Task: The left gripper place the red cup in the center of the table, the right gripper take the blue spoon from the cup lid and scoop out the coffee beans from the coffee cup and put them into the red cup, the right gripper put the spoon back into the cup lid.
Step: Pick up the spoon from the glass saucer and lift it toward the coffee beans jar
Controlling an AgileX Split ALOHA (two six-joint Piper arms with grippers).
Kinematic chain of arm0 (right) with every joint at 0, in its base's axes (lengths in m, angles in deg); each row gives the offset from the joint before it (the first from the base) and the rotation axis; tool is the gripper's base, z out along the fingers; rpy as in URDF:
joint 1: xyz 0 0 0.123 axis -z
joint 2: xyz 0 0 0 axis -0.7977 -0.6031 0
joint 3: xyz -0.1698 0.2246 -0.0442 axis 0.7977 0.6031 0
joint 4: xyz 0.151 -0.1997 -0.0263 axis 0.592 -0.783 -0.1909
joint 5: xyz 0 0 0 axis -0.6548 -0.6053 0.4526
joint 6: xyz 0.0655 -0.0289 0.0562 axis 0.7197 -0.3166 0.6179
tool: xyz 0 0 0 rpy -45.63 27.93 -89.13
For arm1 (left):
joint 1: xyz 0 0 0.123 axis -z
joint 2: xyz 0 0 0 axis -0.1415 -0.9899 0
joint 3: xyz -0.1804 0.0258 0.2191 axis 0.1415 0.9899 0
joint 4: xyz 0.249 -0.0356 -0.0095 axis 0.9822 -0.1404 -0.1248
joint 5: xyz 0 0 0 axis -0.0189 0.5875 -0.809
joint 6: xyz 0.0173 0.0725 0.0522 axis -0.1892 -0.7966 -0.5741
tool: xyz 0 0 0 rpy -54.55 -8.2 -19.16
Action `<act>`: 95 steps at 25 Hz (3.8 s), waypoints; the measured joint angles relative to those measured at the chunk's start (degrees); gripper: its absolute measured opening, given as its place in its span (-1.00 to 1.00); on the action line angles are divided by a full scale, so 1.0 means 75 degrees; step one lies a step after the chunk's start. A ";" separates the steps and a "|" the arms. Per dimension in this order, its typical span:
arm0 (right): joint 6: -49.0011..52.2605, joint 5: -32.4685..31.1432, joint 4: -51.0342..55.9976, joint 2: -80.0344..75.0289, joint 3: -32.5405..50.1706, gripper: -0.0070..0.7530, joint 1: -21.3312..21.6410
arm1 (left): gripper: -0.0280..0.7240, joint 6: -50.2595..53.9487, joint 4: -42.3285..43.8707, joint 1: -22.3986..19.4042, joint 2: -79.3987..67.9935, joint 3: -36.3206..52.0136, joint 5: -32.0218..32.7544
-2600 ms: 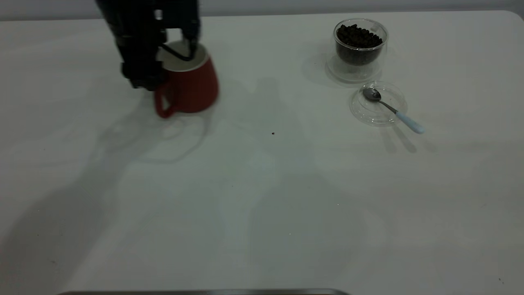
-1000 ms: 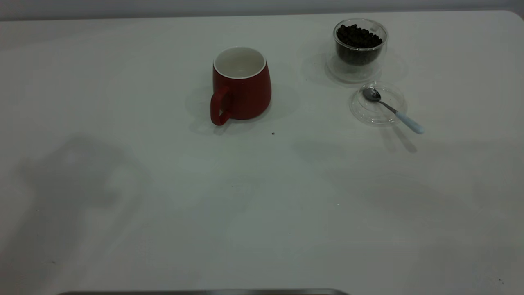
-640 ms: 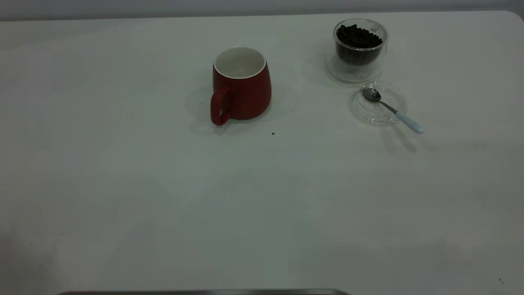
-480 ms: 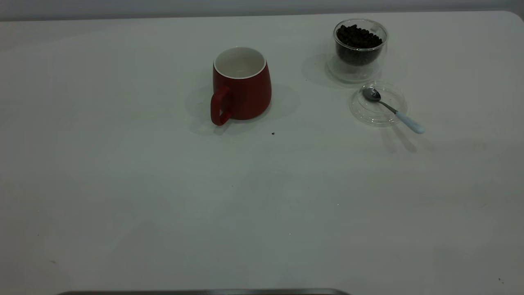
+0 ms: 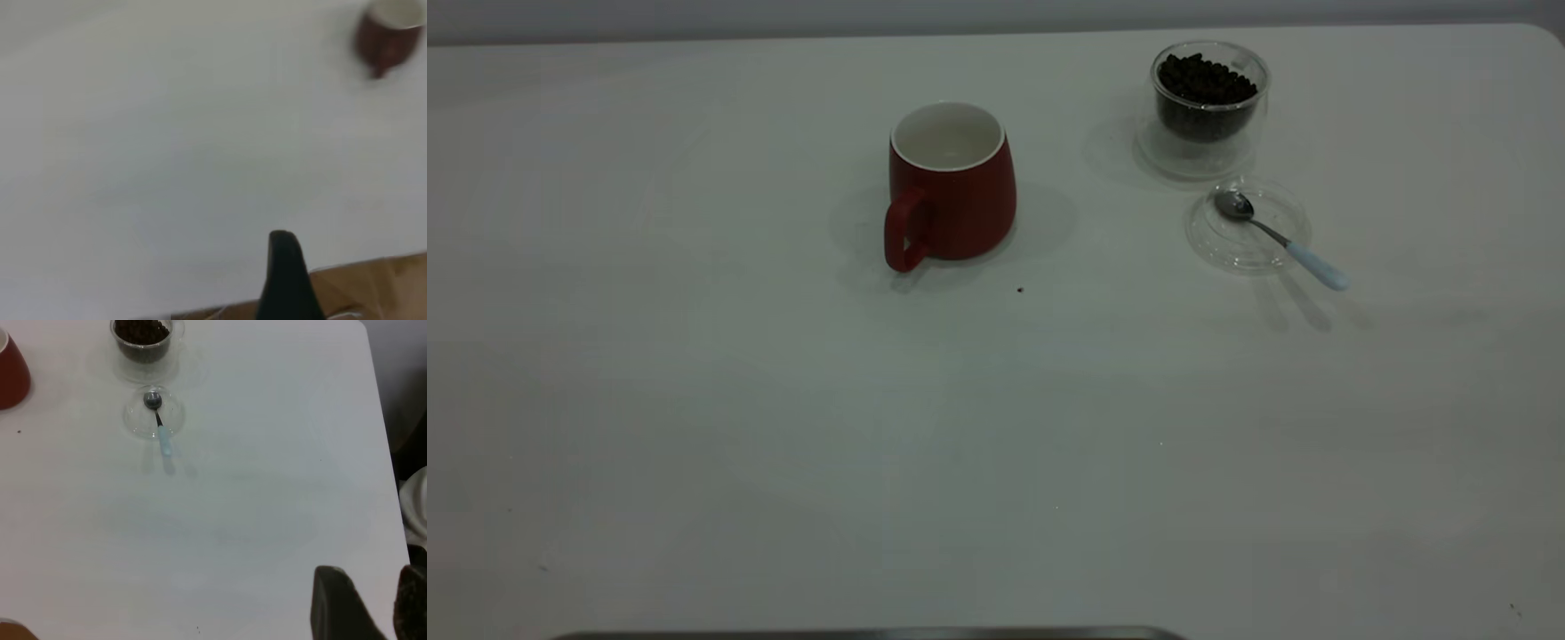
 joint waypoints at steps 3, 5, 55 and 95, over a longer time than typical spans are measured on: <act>0.0000 0.0000 0.0000 0.0000 0.0000 -0.34 0.0000 | 0.64 0.0000 -0.0016 -0.0750 0.0608 0.0523 -0.0039; 0.0000 0.0000 0.0000 0.0000 0.0000 -0.34 0.0000 | 0.64 0.0000 -0.0043 -0.1116 0.1039 0.0784 -0.0037; 0.0393 0.0946 0.1202 -0.0329 -0.0200 -0.02 0.0000 | 0.64 -0.0140 -0.0410 -0.1706 0.1764 0.1544 -0.0172; -0.8785 0.2919 1.3429 -1.6042 -0.1520 0.57 0.1485 | 0.64 -0.0169 -0.0410 -0.1706 0.1764 0.1544 -0.0181</act>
